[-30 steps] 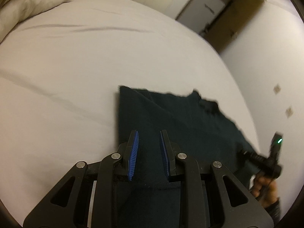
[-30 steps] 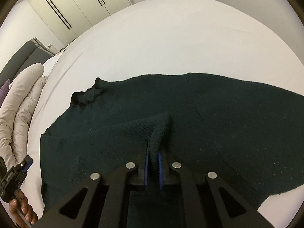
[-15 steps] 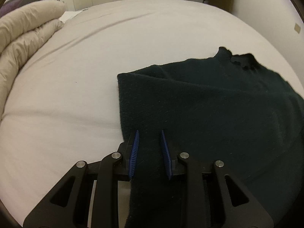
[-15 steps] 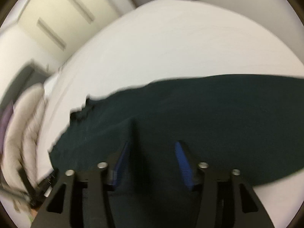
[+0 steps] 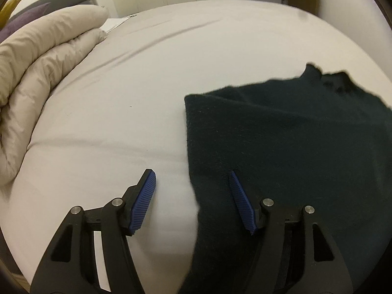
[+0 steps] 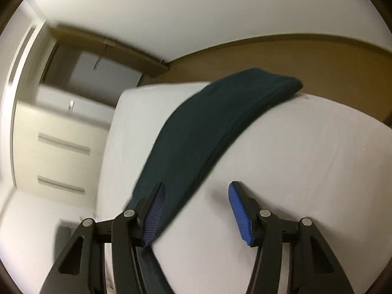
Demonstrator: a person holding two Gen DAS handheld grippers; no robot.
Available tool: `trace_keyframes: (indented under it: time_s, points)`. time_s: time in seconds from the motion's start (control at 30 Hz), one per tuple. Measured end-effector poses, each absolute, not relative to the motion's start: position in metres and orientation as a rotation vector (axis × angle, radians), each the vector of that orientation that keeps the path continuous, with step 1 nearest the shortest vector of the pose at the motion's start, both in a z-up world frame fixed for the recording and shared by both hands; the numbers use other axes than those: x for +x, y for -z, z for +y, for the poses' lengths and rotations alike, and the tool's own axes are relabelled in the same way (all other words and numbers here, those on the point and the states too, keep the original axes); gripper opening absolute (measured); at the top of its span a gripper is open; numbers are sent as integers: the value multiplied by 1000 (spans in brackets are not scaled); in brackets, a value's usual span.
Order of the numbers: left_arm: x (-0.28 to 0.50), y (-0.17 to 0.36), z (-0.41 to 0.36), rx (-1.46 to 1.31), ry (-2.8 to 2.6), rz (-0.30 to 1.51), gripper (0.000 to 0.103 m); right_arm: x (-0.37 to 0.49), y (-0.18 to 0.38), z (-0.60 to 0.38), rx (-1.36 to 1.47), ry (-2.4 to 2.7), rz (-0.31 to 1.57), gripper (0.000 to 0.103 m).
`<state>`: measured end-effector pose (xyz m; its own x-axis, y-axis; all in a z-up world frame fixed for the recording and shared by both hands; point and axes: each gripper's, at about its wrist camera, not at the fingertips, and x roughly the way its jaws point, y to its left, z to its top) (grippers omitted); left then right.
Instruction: Fold small clothes
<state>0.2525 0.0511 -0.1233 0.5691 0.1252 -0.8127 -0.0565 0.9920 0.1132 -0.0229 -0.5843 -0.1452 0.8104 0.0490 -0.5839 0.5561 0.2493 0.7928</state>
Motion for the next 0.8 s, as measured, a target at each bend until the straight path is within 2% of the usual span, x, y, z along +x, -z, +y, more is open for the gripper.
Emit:
trace_keyframes:
  time_s: [0.17, 0.37, 0.47, 0.57, 0.63, 0.7, 0.8]
  points:
    - [231, 87, 24, 21, 6, 863, 63, 6, 153, -599, 1382, 379, 567, 67]
    - [227, 96, -2, -137, 176, 929, 62, 18, 170, -626, 1609, 376, 366, 66]
    - [227, 111, -8, -183, 209, 976, 62, 20, 179, -634, 1667, 402, 270, 58]
    - [224, 118, 1, -242, 226, 990, 62, 30, 176, -640, 1601, 444, 243, 53]
    - [224, 117, 8, -282, 235, 990, 62, 37, 174, -642, 1550, 475, 260, 44]
    - [229, 115, 18, -324, 246, 989, 62, 45, 172, -642, 1526, 497, 286, 31]
    - [231, 110, 34, -383, 259, 978, 64, 54, 147, -632, 1406, 541, 346, 22]
